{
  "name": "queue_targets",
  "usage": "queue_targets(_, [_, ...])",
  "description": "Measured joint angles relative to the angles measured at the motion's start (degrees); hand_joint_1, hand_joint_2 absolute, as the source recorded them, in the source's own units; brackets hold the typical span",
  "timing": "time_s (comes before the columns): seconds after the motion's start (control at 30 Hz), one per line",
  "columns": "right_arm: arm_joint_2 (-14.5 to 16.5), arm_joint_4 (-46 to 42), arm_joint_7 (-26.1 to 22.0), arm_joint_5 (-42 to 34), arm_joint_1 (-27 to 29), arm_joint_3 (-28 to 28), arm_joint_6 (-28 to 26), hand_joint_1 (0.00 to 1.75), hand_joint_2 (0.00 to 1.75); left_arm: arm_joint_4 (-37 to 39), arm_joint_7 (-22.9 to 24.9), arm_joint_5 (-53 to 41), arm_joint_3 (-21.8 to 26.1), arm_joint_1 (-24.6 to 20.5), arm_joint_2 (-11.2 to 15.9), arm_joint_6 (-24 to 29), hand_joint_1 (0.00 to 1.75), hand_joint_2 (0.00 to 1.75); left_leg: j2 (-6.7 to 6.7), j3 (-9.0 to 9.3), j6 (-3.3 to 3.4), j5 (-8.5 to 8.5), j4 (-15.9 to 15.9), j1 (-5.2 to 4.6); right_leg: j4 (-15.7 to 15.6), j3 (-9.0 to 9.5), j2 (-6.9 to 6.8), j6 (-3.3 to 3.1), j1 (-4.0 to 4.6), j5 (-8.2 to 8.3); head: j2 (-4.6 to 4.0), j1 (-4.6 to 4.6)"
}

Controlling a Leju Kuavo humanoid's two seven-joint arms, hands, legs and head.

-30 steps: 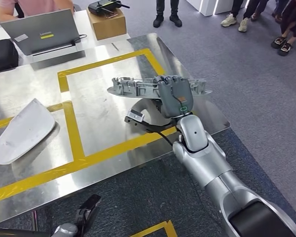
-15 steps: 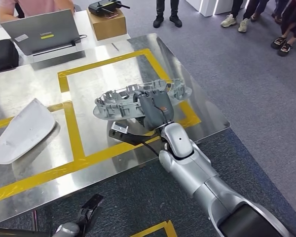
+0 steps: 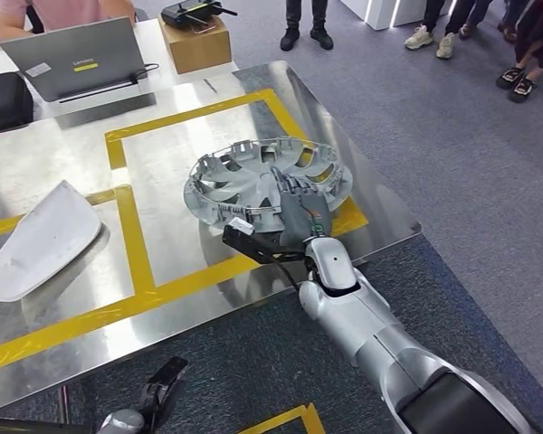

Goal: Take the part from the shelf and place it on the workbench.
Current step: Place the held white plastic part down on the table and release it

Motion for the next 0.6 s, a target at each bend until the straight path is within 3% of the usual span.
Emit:
queue_targets(0.27, [-0.22, 1.57, -1.06, -5.88, -1.63, -4.07, 6.87, 0.0, 0.0, 0.02, 0.0, 0.33, 0.83, 0.66, 0.49, 0.55, 0.0, 0.0, 0.01, 0.0, -0.01, 0.01, 0.0, 0.0, 0.0, 0.0, 0.0, 0.01, 0.0, 0.01, 0.0, 0.0])
queue_targets(0.6, [-0.22, -0.02, -2.91, -5.15, -4.03, -4.67, 7.91, 0.0, 0.0, 0.04, -0.04, -0.02, 1.47, 0.66, 0.62, 0.51, 0.0, 0.0, 0.0, 0.0, -0.02, 0.01, 0.01, 0.0, 0.0, 0.0, -0.01, 0.0, 0.0, 0.01, 0.0, 0.0])
